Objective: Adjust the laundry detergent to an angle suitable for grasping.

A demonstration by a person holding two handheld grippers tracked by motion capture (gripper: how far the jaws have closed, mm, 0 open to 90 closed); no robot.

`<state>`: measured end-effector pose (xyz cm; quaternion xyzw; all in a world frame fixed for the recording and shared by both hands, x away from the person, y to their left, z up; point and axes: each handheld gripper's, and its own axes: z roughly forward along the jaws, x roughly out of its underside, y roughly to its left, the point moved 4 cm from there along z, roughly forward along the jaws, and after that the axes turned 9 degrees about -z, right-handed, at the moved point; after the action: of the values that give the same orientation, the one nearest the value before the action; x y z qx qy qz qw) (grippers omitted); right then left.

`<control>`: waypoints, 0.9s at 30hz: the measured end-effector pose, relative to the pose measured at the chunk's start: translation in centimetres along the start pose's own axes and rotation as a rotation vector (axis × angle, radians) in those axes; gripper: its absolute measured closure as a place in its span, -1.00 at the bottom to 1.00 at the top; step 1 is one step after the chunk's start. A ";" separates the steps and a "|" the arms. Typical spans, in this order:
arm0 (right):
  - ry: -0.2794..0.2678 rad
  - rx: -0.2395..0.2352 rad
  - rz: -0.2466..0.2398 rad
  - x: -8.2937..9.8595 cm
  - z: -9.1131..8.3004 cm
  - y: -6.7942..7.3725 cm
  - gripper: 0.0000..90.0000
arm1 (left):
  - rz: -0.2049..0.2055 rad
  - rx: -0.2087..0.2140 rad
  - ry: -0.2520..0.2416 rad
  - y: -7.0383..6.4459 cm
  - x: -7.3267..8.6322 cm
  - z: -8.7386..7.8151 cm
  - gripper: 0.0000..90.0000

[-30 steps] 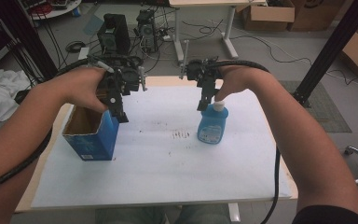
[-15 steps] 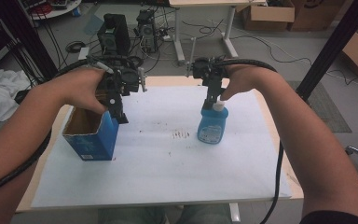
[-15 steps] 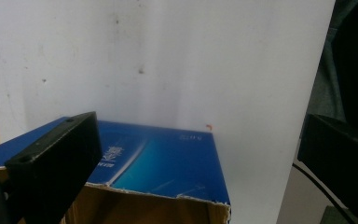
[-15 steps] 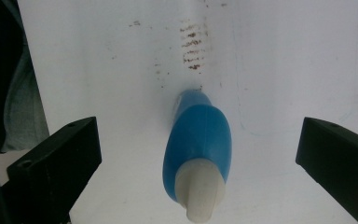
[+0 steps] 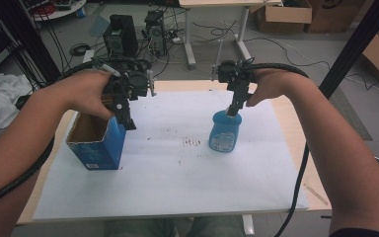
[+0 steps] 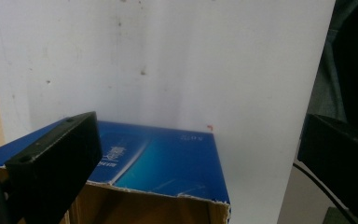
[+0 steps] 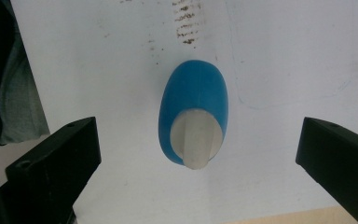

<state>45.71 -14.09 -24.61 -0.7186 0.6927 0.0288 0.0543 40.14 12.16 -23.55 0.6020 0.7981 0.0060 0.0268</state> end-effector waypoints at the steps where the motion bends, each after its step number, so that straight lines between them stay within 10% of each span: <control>1: 0.011 0.005 0.005 0.3 0.3 0.1 -1.00 | 0.000 0.000 0.004 0.0 0.0 0.0 -1.00; 27: 0.044 -0.029 0.020 1.1 4.6 0.5 -1.00 | 0.007 -0.009 0.001 -0.7 -0.2 -0.1 -1.00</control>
<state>45.44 -14.64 -29.29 -0.7127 0.7005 0.0237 0.0285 39.54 11.81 -23.52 0.6048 0.7958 0.0099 0.0289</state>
